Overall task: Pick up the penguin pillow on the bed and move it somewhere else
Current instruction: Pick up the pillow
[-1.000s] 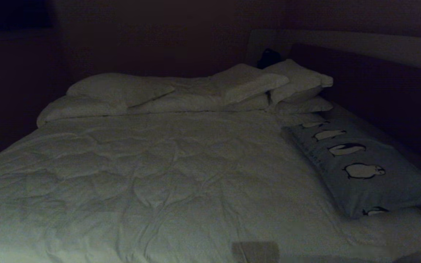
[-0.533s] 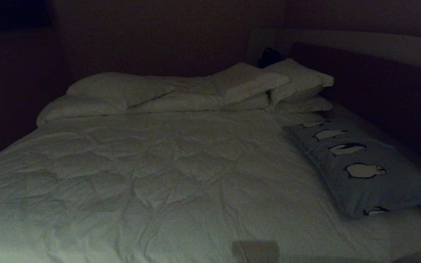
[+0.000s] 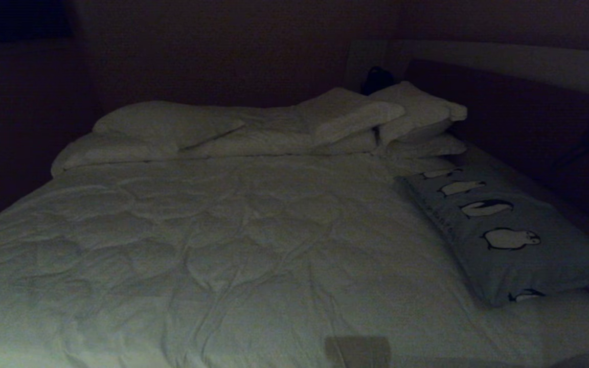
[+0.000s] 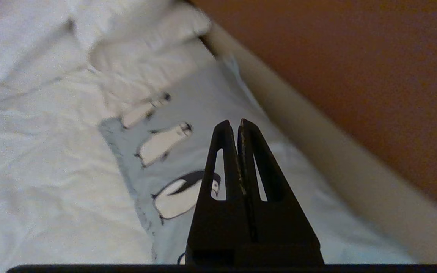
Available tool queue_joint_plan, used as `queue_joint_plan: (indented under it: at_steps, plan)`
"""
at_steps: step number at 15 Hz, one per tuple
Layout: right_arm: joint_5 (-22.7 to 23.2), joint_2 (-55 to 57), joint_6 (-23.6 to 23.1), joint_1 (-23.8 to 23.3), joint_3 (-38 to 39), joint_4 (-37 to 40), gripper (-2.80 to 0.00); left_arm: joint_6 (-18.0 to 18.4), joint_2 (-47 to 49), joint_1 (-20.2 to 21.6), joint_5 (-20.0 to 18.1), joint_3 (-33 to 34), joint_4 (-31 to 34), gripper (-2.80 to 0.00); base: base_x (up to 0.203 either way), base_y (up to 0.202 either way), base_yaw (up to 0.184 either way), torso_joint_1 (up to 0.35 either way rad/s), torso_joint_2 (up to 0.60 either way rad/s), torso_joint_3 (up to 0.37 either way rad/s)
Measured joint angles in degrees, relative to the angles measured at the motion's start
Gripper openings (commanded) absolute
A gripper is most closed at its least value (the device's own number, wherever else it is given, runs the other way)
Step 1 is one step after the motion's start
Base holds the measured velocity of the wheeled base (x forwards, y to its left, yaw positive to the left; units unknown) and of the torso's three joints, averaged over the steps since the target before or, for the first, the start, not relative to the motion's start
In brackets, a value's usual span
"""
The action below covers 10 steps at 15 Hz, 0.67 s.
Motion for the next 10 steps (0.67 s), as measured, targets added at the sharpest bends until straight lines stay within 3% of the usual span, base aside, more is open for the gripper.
queue_joint_plan:
  at_steps: [8,9,10]
  plan:
    - [0.7,14.4,9.6,-3.3,-2.7,-0.1,-2.80,0.0,0.0,0.0,0.0,0.0,0.0,-2.80,0.000,0.000,0.000,0.000,0.00,0.000]
    - [0.8,15.7,10.3,-3.4,-3.3,-0.2,0.00,0.0,0.0,0.0,0.0,0.0,0.0,-2.80,0.000,0.000,0.000,0.000,0.00,0.000]
    - [0.8,16.9,10.8,-3.4,-4.0,-0.4,0.00,0.0,0.0,0.0,0.0,0.0,0.0,-2.80,0.000,0.000,0.000,0.000,0.00,0.000]
